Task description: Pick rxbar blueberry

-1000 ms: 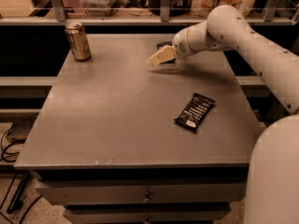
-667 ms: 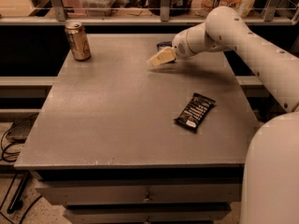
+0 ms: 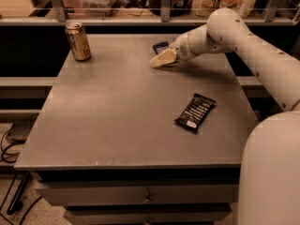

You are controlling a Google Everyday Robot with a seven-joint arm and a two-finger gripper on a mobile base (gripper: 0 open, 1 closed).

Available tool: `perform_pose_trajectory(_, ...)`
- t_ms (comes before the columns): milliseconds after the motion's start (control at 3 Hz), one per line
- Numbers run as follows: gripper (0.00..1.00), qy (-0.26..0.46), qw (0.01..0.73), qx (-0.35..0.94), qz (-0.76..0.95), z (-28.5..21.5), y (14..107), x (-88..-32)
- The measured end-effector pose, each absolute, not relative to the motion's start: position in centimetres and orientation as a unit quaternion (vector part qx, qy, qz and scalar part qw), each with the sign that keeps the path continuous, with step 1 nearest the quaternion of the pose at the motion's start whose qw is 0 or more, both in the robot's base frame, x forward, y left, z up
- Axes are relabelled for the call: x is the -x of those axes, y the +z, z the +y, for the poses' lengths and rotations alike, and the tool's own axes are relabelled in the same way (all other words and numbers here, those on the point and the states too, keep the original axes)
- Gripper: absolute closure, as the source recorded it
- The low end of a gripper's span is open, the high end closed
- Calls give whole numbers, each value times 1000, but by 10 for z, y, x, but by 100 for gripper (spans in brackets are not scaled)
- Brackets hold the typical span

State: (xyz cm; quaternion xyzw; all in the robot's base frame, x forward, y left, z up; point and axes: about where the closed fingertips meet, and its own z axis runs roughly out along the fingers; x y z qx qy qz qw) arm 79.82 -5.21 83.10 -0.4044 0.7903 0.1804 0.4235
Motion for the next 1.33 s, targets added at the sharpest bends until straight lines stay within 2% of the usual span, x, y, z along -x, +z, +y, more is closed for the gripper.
perform_pose_trajectory(667,85,182,419,407,791,-52,832,-797)
perform_pose_trajectory(1000,100,182,419,407,791,-52,835,-797)
perform_pose_trajectory(1333,100,182,419,407,791,-52,835,-797)
